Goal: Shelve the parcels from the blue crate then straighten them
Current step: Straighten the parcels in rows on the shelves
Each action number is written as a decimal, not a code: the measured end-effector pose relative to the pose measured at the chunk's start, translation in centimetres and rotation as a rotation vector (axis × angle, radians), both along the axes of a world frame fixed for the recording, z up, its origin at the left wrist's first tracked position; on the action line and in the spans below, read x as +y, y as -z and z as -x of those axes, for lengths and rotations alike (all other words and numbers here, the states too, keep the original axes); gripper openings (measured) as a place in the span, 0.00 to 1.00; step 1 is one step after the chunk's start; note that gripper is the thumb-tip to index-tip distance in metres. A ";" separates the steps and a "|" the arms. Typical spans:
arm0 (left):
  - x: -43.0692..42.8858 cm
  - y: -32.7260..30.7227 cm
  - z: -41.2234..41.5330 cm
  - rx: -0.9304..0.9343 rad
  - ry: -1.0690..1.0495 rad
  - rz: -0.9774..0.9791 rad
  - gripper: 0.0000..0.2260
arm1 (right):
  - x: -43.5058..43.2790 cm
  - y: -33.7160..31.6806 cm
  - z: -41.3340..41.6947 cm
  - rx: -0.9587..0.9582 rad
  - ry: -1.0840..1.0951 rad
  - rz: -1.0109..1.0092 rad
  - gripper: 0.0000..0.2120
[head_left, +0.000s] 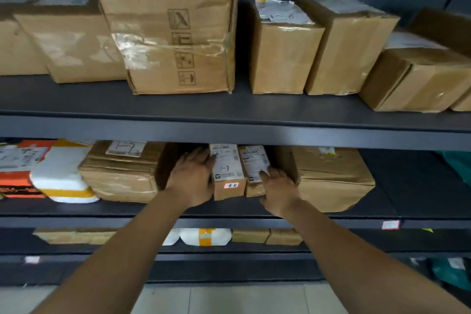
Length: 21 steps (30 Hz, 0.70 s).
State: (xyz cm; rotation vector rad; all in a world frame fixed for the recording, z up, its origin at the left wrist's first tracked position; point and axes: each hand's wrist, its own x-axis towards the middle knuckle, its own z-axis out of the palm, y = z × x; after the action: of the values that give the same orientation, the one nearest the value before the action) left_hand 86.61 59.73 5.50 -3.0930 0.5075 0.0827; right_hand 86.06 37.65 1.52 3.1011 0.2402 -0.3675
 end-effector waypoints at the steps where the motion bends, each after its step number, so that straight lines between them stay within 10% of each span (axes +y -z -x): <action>1: -1.0 0.6 -0.1 0.060 0.004 -0.032 0.35 | -0.3 0.4 -0.3 0.008 -0.014 -0.018 0.33; 21: 1.6 2.8 -1.5 0.009 -0.005 -0.188 0.27 | 2.5 4.9 -1.7 -0.234 -0.195 -0.251 0.22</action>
State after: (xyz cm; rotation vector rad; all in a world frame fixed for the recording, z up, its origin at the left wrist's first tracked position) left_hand 88.12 61.35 2.69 -2.9122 0.4632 0.1365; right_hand 87.75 40.16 -3.35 3.2803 0.6210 0.0345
